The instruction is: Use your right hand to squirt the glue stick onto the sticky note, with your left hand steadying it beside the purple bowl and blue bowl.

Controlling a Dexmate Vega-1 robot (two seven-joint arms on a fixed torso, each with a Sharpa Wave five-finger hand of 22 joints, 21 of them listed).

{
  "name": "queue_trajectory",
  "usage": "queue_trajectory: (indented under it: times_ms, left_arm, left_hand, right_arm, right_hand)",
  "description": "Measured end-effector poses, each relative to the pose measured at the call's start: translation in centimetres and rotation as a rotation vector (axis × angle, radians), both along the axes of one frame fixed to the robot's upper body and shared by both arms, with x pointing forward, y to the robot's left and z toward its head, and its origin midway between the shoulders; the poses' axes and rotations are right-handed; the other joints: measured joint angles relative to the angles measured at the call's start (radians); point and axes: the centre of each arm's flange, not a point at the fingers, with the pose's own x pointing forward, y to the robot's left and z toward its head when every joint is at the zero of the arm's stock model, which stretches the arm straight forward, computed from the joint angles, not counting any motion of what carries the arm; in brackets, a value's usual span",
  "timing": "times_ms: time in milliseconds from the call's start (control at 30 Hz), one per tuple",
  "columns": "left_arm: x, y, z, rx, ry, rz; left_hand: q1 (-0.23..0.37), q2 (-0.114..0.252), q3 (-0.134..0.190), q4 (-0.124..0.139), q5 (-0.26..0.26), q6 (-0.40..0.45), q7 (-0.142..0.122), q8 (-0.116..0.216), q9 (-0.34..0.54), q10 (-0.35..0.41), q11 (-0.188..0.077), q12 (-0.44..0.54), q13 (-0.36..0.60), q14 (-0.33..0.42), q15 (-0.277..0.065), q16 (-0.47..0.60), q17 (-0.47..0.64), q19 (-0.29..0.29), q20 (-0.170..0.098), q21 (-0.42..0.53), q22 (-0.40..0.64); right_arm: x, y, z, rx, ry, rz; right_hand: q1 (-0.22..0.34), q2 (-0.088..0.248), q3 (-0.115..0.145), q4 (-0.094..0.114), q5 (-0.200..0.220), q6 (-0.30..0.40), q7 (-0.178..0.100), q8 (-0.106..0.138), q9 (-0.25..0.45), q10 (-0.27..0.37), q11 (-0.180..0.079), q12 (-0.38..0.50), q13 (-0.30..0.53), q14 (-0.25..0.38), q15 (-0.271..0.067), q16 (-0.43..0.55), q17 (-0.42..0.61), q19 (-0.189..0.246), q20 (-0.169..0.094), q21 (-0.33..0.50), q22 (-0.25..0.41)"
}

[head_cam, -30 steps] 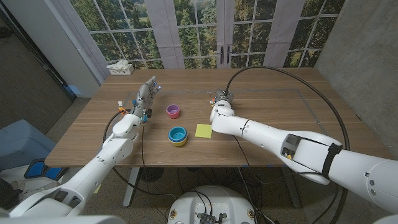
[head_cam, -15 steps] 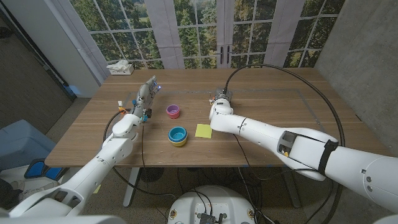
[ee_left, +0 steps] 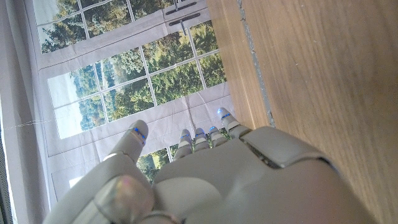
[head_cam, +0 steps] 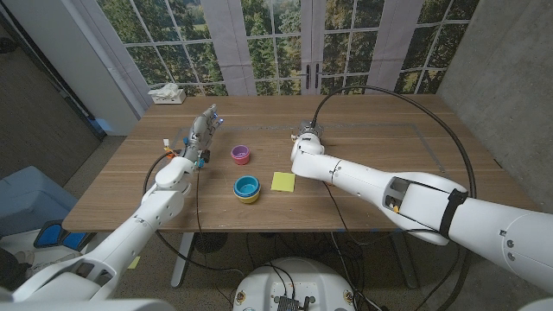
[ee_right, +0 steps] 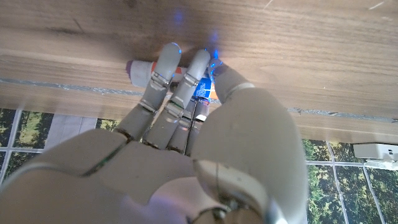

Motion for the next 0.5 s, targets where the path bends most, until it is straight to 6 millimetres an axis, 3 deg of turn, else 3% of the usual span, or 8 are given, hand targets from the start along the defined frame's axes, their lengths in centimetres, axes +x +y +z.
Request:
queue_trajectory:
  times_ms: [133,267,367,500]
  left_arm:
    - [0.10,0.05,0.05,0.000,0.001,0.000]
    - [0.17,0.01,0.09,0.002,0.001,-0.003]
    - [0.24,-0.03,0.13,0.003,0.001,-0.005]
    - [0.47,-0.04,0.25,0.003,0.001,-0.005]
  left_hand:
    - [0.000,0.000,0.000,0.000,0.000,0.000,0.000,0.000,0.000,0.000,0.000,0.000,0.000,0.000,0.000,0.000,0.000,0.000,0.000,0.000,0.000]
    - [0.003,-0.003,-0.004,-0.004,0.000,0.000,0.000,0.000,0.000,0.000,0.000,0.000,0.000,0.000,0.000,0.000,0.000,0.000,0.000,0.000,0.000]
    - [0.003,-0.003,-0.004,-0.004,0.000,0.000,0.000,0.000,0.000,0.000,0.000,0.000,0.000,0.000,0.000,0.000,-0.003,0.000,0.000,-0.007,0.000]
    - [0.003,-0.003,0.000,-0.008,0.000,0.000,0.000,0.000,0.000,0.000,0.000,0.000,0.000,0.000,0.000,0.000,-0.005,0.000,0.000,-0.007,0.000]
  right_arm:
    - [0.22,0.02,-0.02,-0.006,0.016,-0.007]
    - [0.43,-0.05,-0.21,-0.017,0.022,-0.020]
    - [0.57,-0.08,-0.42,-0.027,0.026,-0.028]
    - [0.74,-0.04,-0.74,-0.041,0.029,-0.035]
  right_hand:
    - [0.075,-0.003,-0.018,-0.011,-0.001,0.027,-0.027,0.004,0.004,0.004,-0.022,-0.010,0.008,-0.016,0.009,0.030,0.001,0.050,-0.011,-0.001,0.001]
    - [0.125,0.022,-0.057,0.000,0.003,0.104,-0.037,0.024,0.004,0.039,-0.055,0.002,0.018,-0.032,0.055,0.089,0.001,0.090,-0.025,-0.012,0.003]
    - [0.142,0.024,-0.069,0.010,0.004,0.129,-0.057,0.041,0.000,0.057,-0.073,0.021,0.025,-0.022,0.074,0.102,0.003,0.097,-0.025,-0.012,0.009]
    - [0.137,0.050,-0.078,0.020,0.005,0.129,-0.057,0.054,-0.001,0.060,-0.077,0.034,0.052,0.049,0.046,0.122,0.001,0.107,-0.028,0.003,0.015]
